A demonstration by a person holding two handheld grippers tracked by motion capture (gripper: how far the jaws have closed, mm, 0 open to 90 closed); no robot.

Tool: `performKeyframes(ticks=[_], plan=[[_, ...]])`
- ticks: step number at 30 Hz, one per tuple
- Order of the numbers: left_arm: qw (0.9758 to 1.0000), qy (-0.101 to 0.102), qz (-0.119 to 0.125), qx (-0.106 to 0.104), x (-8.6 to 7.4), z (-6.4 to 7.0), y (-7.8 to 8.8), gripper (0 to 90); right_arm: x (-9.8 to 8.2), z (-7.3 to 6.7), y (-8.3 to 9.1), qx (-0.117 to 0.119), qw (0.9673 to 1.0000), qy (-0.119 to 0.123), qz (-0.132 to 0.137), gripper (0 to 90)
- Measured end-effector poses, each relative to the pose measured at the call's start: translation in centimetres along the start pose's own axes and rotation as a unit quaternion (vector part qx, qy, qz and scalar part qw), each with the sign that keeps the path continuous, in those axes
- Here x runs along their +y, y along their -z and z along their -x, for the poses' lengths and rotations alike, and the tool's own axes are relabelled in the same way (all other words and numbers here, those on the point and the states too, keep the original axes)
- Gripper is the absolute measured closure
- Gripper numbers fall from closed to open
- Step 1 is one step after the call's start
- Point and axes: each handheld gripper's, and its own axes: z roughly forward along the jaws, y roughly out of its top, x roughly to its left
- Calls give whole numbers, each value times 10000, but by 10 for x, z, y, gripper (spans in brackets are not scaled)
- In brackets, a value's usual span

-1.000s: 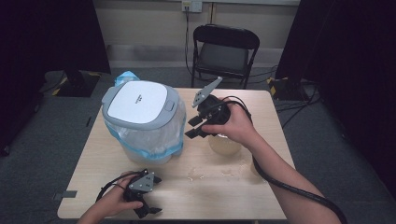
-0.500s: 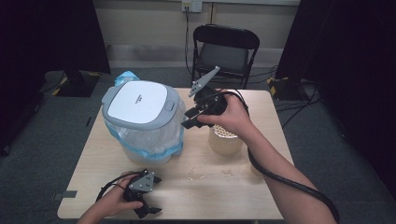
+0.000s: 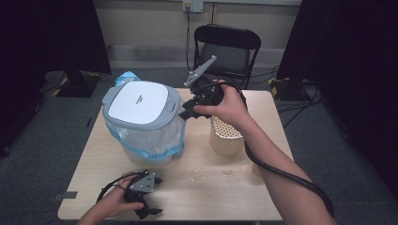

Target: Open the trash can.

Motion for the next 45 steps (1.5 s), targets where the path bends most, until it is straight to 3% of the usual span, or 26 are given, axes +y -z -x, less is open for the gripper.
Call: performKeyframes(ticks=[12,23,34,39,45], plan=[[10000,29,-29,1,0,0,0,0,15,5,-8,-86,9999,32,84,659],[10000,0,31,-8,0,0,0,0,26,12,-20,-62,9994,-51,336,737],[10000,0,34,-9,0,0,0,0,30,13,-31,-83,9996,-74,273,755],[10000,0,34,-12,0,0,-1,0,30,14,-35,-42,9992,-110,378,778],[10000,4,55,-12,-1,0,-1,0,31,13,-34,-90,9996,-47,270,802]])
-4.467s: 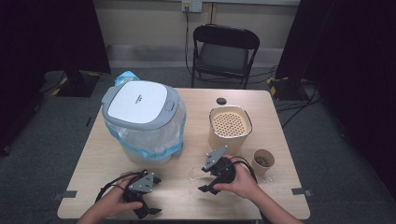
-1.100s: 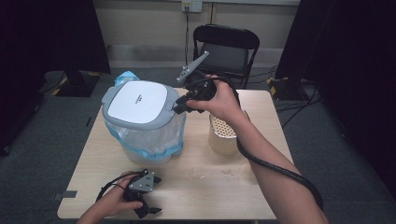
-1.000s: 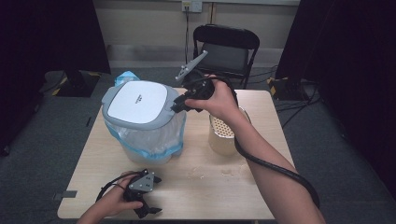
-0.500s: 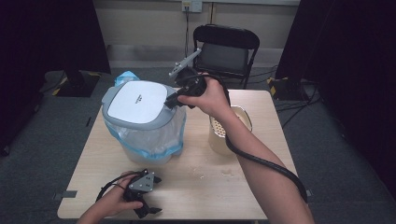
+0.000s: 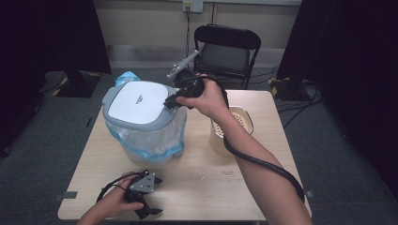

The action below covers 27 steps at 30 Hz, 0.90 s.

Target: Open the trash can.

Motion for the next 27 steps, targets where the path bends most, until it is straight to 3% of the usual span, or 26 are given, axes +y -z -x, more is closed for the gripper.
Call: performKeyframes(ticks=[4,18,23,27], plan=[[10000,-6,-36,5,0,0,1,0,-1,0,1,8,10000,30,-79,813],[10000,59,-20,7,1,1,0,0,-13,3,4,161,9998,-84,72,856],[10000,53,-64,16,1,1,1,0,-13,5,6,46,9998,-92,144,702],[10000,54,-71,17,1,1,1,0,-18,7,12,48,9987,-225,451,559]])
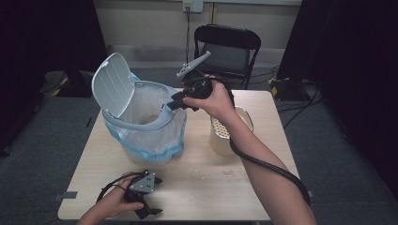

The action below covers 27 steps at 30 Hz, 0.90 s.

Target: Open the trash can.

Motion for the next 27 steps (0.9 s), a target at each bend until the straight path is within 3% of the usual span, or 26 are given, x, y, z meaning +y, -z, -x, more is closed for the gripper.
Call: performKeyframes(ticks=[5,9,12,16,27], plan=[[10000,1,0,0,0,0,0,0,-4,-2,8,-113,9999,-61,-65,388],[10000,-4,4,2,0,0,0,0,-8,-3,13,-128,9999,-81,-57,330],[10000,-2,20,-2,0,0,0,0,-15,-4,24,-239,9997,-51,74,239],[10000,-41,19,25,0,0,0,0,-24,-3,34,-246,9992,-217,239,154],[10000,-42,30,16,0,-1,0,0,-55,2,51,-357,9983,-372,266,147]])
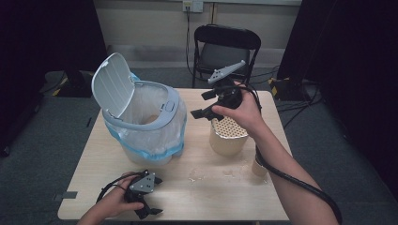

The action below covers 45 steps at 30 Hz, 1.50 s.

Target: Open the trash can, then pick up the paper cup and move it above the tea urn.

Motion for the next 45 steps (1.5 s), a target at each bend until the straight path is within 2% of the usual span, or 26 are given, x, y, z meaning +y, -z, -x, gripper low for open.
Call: performKeyframes(ticks=[3,7,13,20,26,42,45], plan=[[10000,-4,-31,12,0,0,0,0,-10,2,6,-46,10000,37,-34,146],[10000,-5,-23,11,0,0,0,0,-20,4,11,-27,10000,-73,29,147],[10000,3,19,-15,0,0,0,0,-34,5,14,-23,9999,-98,27,147],[10000,3,20,-14,0,0,0,0,-45,2,17,-159,9999,37,-58,147],[10000,1,-12,7,0,0,0,0,-59,3,22,-159,9999,-56,17,147],[10000,-26,31,4,-1,0,0,0,-109,12,50,-360,9989,-313,34,148],[10000,-5,-21,18,0,0,0,0,-117,13,54,-414,9983,-397,53,148]])
